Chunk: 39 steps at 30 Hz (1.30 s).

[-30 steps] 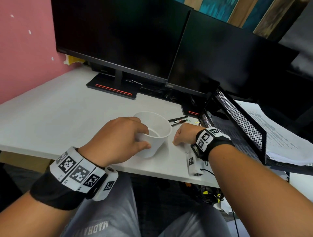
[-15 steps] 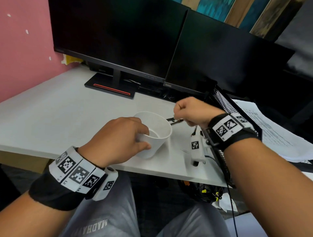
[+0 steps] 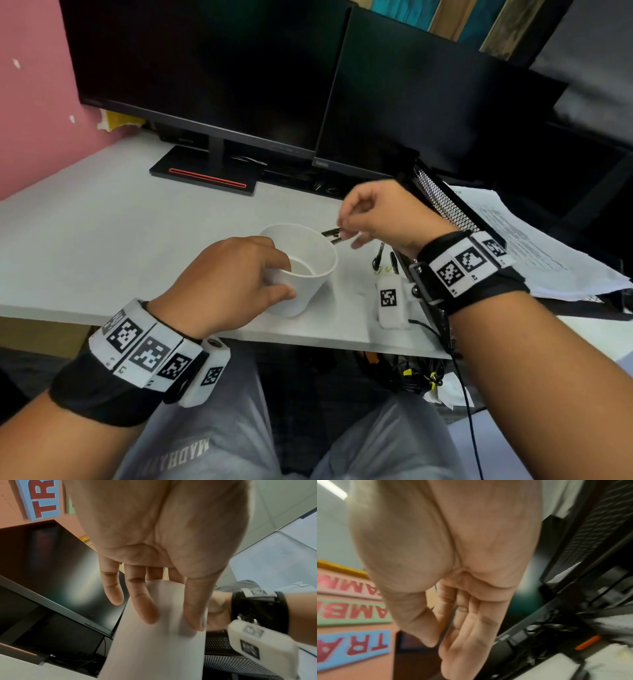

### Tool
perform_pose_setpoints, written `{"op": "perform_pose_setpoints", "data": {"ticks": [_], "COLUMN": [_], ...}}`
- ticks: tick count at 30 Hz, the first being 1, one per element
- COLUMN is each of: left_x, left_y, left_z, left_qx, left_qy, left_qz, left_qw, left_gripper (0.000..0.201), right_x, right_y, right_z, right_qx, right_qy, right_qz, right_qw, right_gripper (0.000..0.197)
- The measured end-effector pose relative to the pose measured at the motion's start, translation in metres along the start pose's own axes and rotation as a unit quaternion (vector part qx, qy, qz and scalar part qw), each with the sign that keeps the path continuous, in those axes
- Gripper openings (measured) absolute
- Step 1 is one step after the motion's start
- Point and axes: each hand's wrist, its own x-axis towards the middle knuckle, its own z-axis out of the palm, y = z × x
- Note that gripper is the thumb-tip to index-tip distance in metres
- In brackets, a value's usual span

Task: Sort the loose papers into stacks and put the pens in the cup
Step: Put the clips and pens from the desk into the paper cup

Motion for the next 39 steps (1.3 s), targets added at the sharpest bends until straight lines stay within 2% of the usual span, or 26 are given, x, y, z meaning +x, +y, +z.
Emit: {"op": "perform_pose_setpoints", "data": {"ticks": [2,4,7,16,20,22,23,24,25,26,27,28,30,32,34,35,37,39], "left_x": [0.0,0.0,-0.001,-0.002,-0.001,-0.002,-0.002,-0.002,-0.002,-0.002,-0.002,-0.002,-0.002,-0.002,-0.002,-0.001,0.0,0.0], "left_y": [0.0,0.002,0.005,0.005,0.004,0.005,0.004,0.004,0.004,0.004,0.004,0.004,0.004,0.003,0.002,0.002,0.001,0.001], "left_z": [0.001,0.003,0.007,0.012,0.01,0.009,0.007,0.006,0.005,0.004,0.004,0.003,0.003,0.002,0.003,0.004,0.005,0.006], "left_qx": [0.003,-0.002,-0.014,-0.024,-0.025,-0.027,-0.03,-0.033,-0.035,-0.036,-0.035,-0.034,-0.032,-0.035,-0.035,-0.033,-0.031,-0.028], "left_qy": [0.002,0.003,0.0,0.007,0.01,0.012,0.013,0.015,0.018,0.019,0.02,0.022,0.026,0.027,0.024,0.023,0.023,0.024], "left_qz": [0.003,0.004,0.005,0.01,0.009,0.007,0.005,0.003,0.001,0.0,0.0,0.0,0.001,-0.002,-0.002,0.0,0.004,0.003], "left_qw": [1.0,1.0,1.0,1.0,1.0,1.0,0.999,0.999,0.999,0.999,0.999,0.999,0.999,0.999,0.999,0.999,0.999,0.999], "left_gripper": [0.029,0.028,0.026,0.022,0.018,0.018,0.018,0.018,0.018,0.018,0.018,0.018,0.018,0.019,0.02,0.021,0.021,0.022], "right_x": [0.0,-0.004,-0.011,-0.001,0.002,0.002,0.001,0.004,0.005,0.007,0.007,0.009,0.009,0.007,0.006,0.005,0.002,-0.002], "right_y": [0.032,0.061,0.083,0.094,0.093,0.093,0.091,0.094,0.093,0.094,0.093,0.095,0.093,0.094,0.095,0.097,0.094,0.088], "right_z": [-0.006,-0.009,-0.007,0.011,0.015,0.014,0.012,0.009,0.006,0.004,0.003,0.002,0.001,0.001,0.001,0.001,0.002,0.008], "right_qx": [-0.09,-0.175,-0.226,-0.278,-0.24,-0.211,-0.188,-0.157,-0.105,-0.018,0.048,0.113,0.148,0.138,0.124,0.079,-0.074,-0.217], "right_qy": [0.004,-0.02,-0.041,-0.031,-0.053,-0.06,-0.05,-0.027,-0.004,0.029,0.062,0.094,0.123,0.114,0.079,0.051,-0.02,-0.084], "right_qz": [0.068,0.15,0.222,0.23,0.22,0.239,0.244,0.253,0.261,0.268,0.277,0.278,0.276,0.279,0.291,0.29,0.274,0.238], "right_qw": [0.994,0.973,0.948,0.932,0.944,0.946,0.95,0.954,0.96,0.963,0.958,0.949,0.941,0.944,0.945,0.952,0.959,0.943], "right_gripper": [0.004,0.01,0.017,0.03,0.026,0.023,0.02,0.034,0.019,0.014,0.01,0.015,0.023,0.026,0.024,0.02,0.01,0.021]}}
